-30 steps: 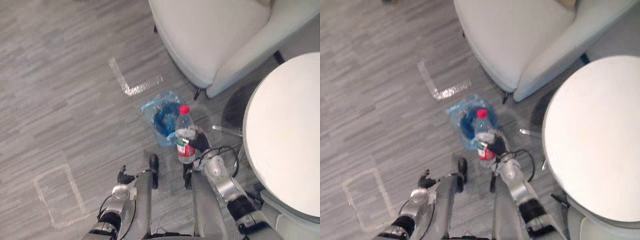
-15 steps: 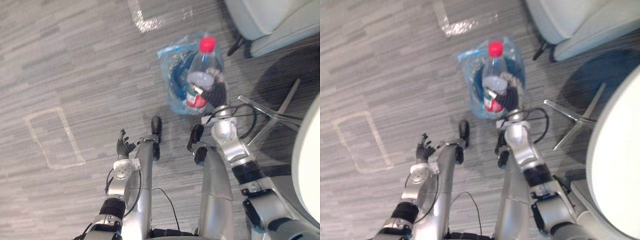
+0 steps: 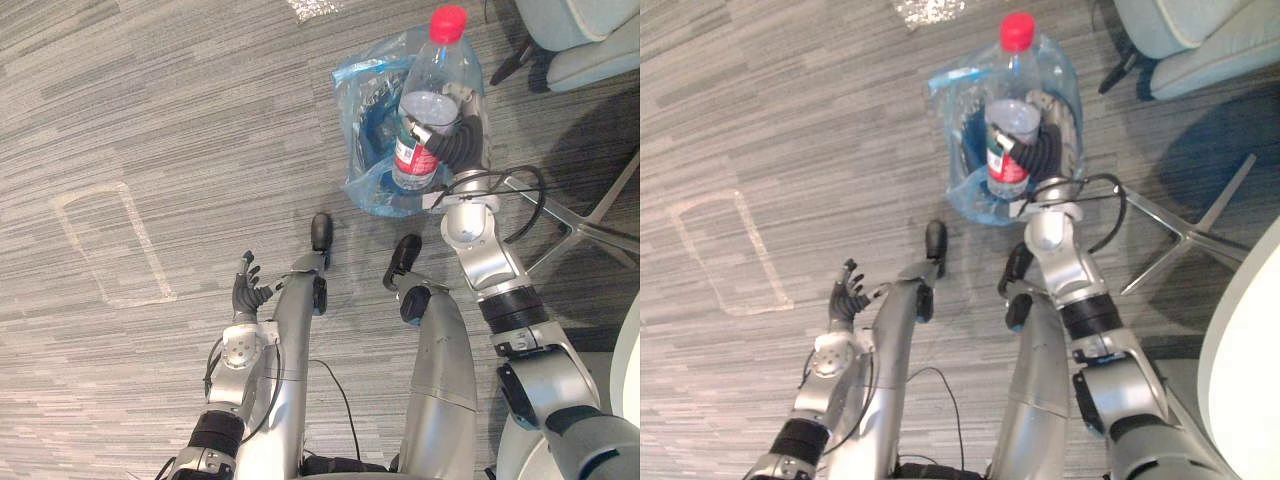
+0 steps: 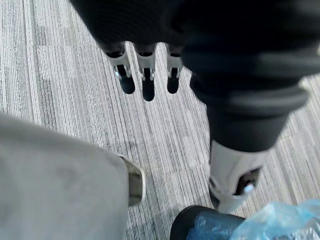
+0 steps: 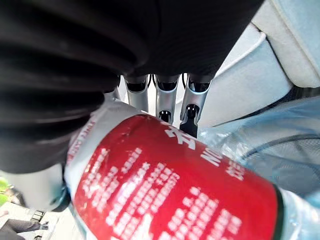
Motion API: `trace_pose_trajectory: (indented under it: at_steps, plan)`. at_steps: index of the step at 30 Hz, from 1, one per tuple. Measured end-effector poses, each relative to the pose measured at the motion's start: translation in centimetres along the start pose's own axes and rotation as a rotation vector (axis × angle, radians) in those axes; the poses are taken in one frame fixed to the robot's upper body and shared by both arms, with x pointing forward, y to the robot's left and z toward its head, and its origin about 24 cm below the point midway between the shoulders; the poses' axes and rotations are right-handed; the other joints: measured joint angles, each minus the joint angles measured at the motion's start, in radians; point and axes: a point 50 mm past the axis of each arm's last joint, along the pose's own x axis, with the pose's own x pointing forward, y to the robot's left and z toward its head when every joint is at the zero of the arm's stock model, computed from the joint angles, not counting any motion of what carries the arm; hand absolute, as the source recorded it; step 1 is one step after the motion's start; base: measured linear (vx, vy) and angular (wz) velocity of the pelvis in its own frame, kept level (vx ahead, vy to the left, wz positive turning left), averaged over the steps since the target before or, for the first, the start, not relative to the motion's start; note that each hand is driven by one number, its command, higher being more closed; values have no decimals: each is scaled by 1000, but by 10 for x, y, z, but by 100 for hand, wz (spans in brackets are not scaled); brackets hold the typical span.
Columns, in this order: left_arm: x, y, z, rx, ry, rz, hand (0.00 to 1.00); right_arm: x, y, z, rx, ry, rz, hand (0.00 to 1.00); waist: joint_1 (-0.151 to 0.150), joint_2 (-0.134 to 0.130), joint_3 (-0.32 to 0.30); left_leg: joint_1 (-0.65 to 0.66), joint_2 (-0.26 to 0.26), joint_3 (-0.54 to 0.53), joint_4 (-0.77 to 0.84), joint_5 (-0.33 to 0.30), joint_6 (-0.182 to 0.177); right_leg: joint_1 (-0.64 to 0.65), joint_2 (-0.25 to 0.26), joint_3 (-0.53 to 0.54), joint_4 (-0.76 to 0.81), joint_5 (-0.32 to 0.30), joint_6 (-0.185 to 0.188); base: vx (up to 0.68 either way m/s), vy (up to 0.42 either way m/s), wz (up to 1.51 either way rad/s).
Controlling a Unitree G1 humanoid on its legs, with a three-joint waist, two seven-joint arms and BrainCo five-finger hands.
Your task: Gather rubbish on tea table into small bin, then transfer packed bag to large trash can.
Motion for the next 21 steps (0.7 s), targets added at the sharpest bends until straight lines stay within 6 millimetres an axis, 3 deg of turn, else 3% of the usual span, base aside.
trace_pose_trajectory:
  at_steps: [10, 11, 16, 21]
  plan:
    - [-1, -6, 8, -9, -45, -52, 0, 17, -8, -11, -25, 60, -21, 100, -2, -1, -6, -50, -12, -10, -15, 27, -15, -65, -15, -6, 28, -5, -9, -52, 5, 9]
    - [-1, -6, 9, -10, -49, -54, 0, 18, -8, -14, -31, 72, -18, 0, -3, -1, -6, -55, -13, -10, -15, 32, -15, -72, -17, -6, 35, -5, -9, -81, 5, 7]
    - [1, -6, 10, -30, -50, -53, 0, 17, -3, -22, -51, 108, 3, 0, -4, -1, -6, -64, -13, -11, -31, 42, -17, -90, -18, -7, 37, -6, -14, -75, 3, 6]
    - [18, 5, 1, -13, 2, -1, 0, 15, 11, -18, -44, 105, 46, 0, -13, 0, -6, -73, -11, -16, -29, 56, -21, -98, -18, -12, 44, -5, -16, -64, 7, 2]
